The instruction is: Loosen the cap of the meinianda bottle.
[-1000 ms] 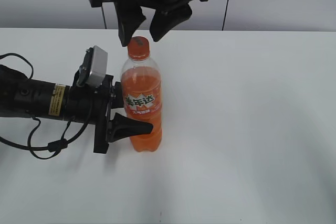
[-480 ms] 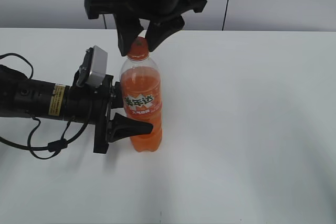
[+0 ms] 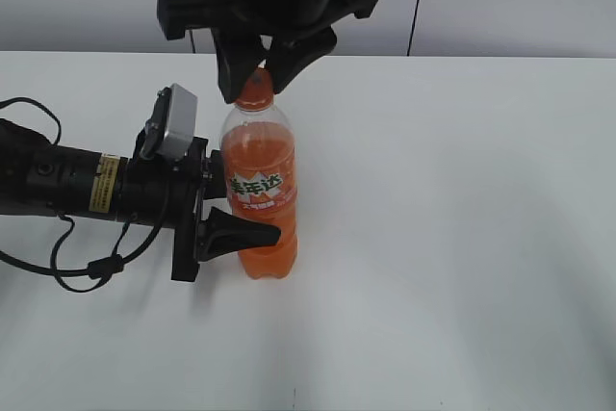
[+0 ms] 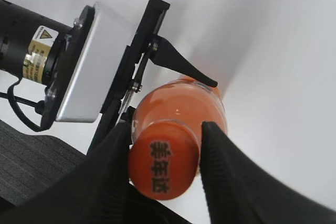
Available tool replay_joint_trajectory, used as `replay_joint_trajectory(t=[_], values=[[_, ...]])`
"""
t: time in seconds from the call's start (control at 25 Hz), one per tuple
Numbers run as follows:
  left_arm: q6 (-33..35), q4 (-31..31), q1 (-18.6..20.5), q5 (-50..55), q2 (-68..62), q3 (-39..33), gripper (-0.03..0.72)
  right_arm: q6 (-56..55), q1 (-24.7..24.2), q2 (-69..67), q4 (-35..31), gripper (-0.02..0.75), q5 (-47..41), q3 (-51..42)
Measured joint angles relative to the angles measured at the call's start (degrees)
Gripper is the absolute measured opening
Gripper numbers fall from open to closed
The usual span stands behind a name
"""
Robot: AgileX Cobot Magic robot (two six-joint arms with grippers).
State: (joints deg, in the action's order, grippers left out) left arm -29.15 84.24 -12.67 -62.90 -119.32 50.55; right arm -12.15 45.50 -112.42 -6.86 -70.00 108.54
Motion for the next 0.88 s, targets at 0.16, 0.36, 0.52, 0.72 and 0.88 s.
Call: replay_joint_trajectory(t=[0.16, 0.36, 0.52, 0.72, 0.88], values=[[0.0, 0.0, 0.0, 0.0, 0.0, 0.0, 0.410, 4.9, 0.0, 0.0, 0.0, 0.302, 0.0, 0.0], [-0.2, -0.1, 0.0, 0.1, 0.0, 0.0, 0.410, 16.0, 0.0, 0.1, 0.0, 0.276, -0.1, 0.0], [-0.1, -0.1, 0.0, 0.0, 0.0, 0.0, 0.410, 27.0, 0.0, 0.1, -0.3, 0.276, -0.1, 0.0], [0.1, -0.1, 0.0, -0.1, 0.0, 0.0, 0.410, 41.0, 0.0, 0.1, -0.9, 0.276, -0.1, 0.0], [0.4, -0.1, 0.0, -0.1, 0.0, 0.0, 0.410, 52.1, 0.0, 0.1, -1.1, 0.276, -0.1, 0.0]])
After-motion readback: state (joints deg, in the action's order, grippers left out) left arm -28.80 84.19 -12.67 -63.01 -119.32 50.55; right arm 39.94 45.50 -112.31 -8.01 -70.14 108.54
